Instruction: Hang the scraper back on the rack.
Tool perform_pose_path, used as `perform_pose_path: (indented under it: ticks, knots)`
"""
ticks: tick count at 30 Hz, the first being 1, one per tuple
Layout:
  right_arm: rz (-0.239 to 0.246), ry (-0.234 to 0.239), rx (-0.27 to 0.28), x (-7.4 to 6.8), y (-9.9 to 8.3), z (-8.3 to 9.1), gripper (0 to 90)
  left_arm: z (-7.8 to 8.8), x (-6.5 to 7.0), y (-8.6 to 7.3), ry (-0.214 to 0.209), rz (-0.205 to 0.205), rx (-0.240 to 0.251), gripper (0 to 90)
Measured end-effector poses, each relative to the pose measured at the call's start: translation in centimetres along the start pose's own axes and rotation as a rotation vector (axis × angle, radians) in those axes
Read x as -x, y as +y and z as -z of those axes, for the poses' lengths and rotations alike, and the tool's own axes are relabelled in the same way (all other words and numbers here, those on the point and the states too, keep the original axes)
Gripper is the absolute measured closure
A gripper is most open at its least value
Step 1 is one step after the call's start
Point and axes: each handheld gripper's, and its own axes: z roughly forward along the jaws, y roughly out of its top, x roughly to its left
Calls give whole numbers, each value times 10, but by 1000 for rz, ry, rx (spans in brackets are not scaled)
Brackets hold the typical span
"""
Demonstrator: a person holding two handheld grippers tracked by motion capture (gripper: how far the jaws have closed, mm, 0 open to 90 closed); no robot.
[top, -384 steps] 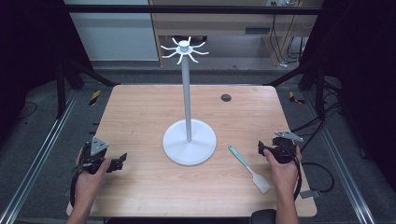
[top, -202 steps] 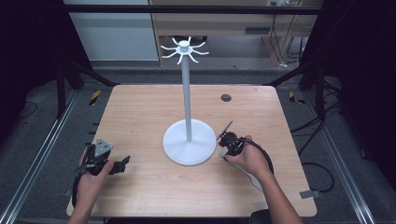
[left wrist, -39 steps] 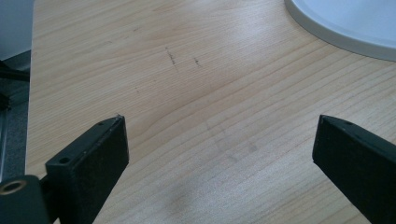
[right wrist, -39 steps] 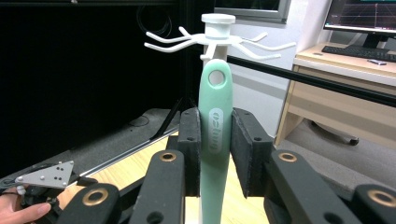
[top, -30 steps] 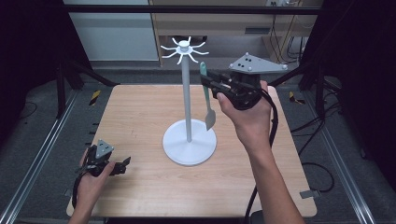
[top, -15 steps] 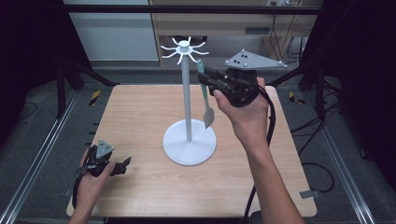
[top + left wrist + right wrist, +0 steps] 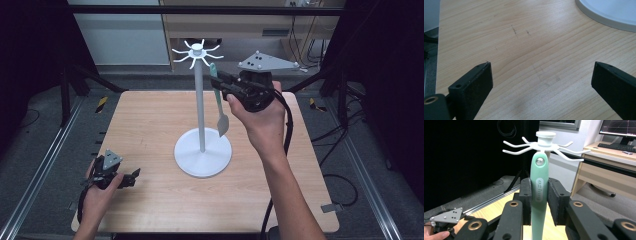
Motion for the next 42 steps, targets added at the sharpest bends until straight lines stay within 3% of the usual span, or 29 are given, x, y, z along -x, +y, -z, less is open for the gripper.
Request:
perform_pose_path:
  ticks: [42]
  knots:
    - [-17,-1,-14,4,-1,-16,742,0,1,0,-7,-6,-6,34]
